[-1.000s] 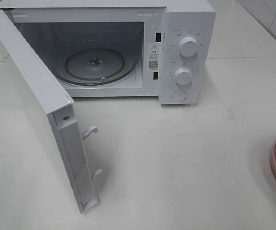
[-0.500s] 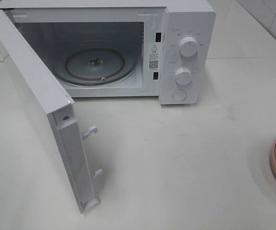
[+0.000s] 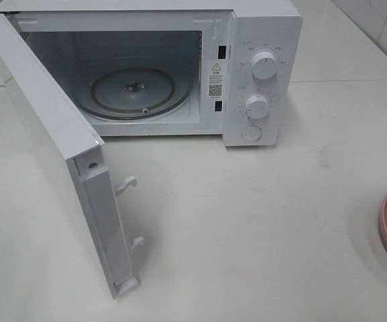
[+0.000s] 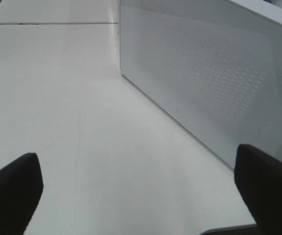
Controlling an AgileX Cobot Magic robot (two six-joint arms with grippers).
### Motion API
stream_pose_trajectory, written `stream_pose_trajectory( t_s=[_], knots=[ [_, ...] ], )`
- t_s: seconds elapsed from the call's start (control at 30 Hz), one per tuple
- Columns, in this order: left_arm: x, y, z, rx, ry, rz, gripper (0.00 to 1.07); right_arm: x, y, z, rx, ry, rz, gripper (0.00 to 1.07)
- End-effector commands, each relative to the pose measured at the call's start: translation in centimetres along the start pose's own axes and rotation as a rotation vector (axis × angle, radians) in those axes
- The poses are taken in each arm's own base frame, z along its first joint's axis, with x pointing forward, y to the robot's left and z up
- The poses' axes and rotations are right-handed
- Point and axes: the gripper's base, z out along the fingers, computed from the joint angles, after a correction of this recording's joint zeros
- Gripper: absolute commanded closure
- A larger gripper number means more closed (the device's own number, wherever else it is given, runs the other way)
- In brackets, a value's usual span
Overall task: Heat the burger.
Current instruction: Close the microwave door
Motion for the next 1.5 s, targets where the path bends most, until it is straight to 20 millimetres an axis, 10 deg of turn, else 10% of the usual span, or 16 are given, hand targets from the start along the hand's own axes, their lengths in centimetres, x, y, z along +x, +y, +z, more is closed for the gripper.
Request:
stream_pose_trajectory(
  t_s=[0.03, 1.5],
  knots=[
    [0.03, -0.06, -0.26, 0.001, -0.027, -0.007, 0.06, 1.37, 0.50, 0.36, -0.021, -0.055, 0.015, 0.31],
    [0.01, -0.05, -0.23, 0.000, -0.025, -0.007, 0.06, 1.78, 0.44, -0.18, -0.021, -0.101, 0.015, 0.32]
  ],
)
